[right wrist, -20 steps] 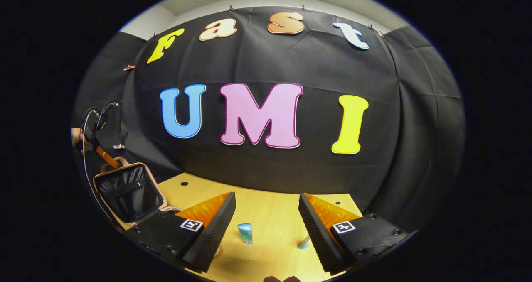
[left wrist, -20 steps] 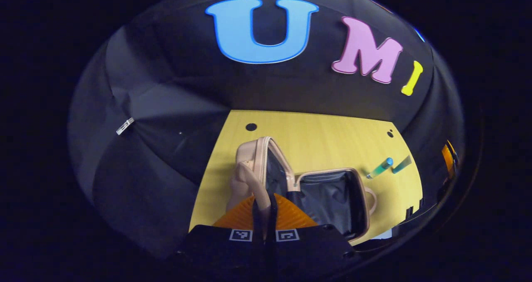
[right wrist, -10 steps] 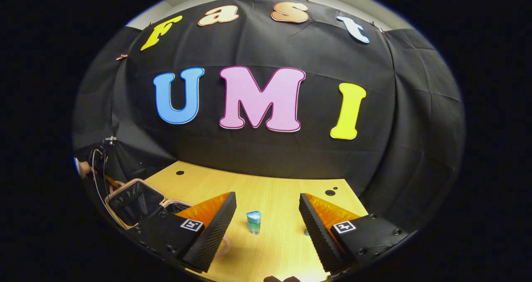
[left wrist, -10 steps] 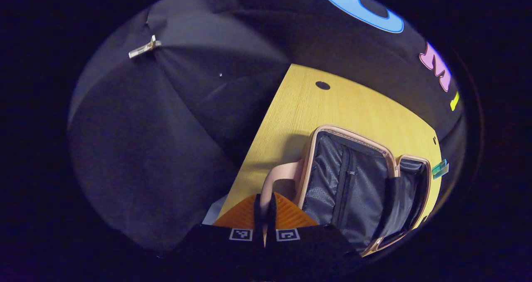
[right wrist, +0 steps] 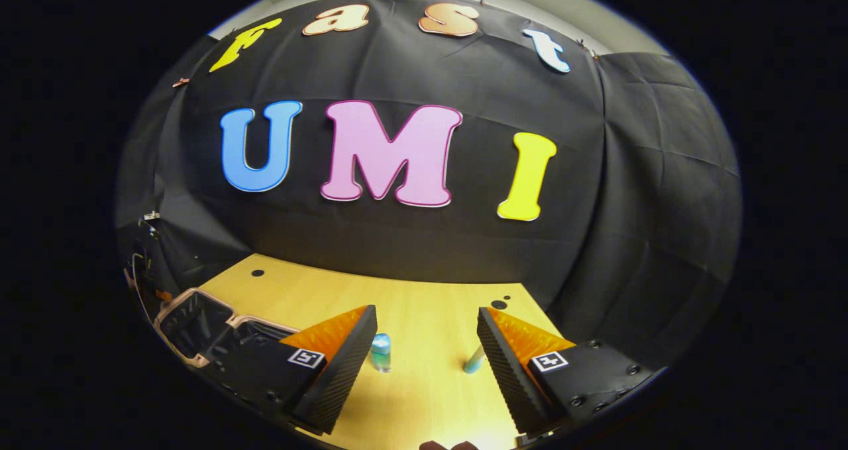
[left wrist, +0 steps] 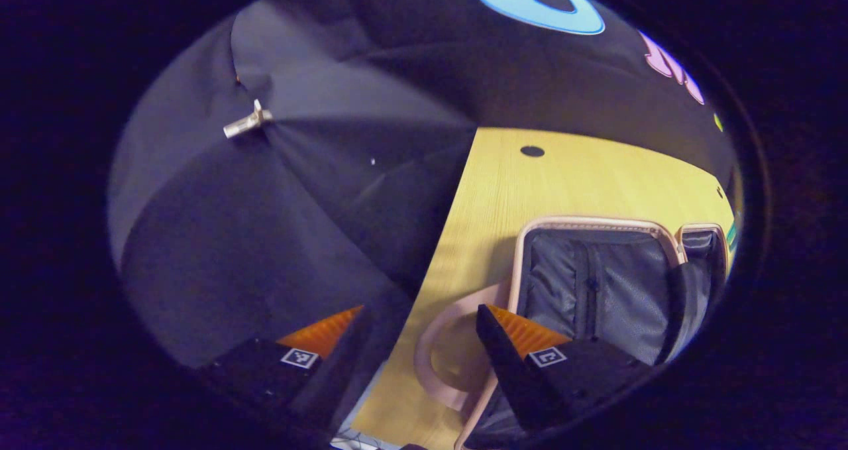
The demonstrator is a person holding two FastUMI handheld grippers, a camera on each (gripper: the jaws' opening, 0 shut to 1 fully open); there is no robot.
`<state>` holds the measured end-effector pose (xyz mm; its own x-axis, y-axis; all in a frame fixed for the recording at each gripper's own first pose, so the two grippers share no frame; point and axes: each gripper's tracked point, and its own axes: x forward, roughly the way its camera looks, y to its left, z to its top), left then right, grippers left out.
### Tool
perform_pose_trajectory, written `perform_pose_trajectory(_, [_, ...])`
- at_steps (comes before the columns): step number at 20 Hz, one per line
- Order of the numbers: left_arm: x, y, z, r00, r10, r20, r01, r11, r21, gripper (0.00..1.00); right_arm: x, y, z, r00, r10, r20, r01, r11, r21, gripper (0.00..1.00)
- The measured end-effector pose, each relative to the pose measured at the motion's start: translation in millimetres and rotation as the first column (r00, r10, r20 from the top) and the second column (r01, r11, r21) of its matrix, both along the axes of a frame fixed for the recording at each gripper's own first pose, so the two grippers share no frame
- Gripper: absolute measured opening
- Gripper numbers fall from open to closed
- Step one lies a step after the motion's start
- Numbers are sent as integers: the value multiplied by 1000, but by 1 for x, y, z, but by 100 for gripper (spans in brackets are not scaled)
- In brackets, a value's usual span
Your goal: First open the suitcase, pack the skin care products into it, and then close the suitcase.
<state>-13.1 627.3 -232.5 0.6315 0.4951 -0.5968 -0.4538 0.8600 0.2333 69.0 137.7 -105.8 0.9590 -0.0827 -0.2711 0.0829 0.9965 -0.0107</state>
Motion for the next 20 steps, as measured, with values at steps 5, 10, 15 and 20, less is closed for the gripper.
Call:
perform_pose_trajectory(5, [56,-132,136,932,-170,320,166,985,39,98,11,-25,-9,1000,-25,3,25,999,-25,96])
perform_pose_trajectory(10, [108,-319,217,772,-374,513,417,908,33,98,25,-39,-12,1000,-6,19,6,1000,-15,97])
perform_pose_trajectory(15, [141,-472,212,662,-563,494,623,780,53,98,36,-47,-27,999,33,10,-33,999,-28,96])
perform_pose_trajectory(20, [155,-561,155,652,-641,404,713,700,-39,98,46,-61,-54,998,56,-29,-57,998,-24,96])
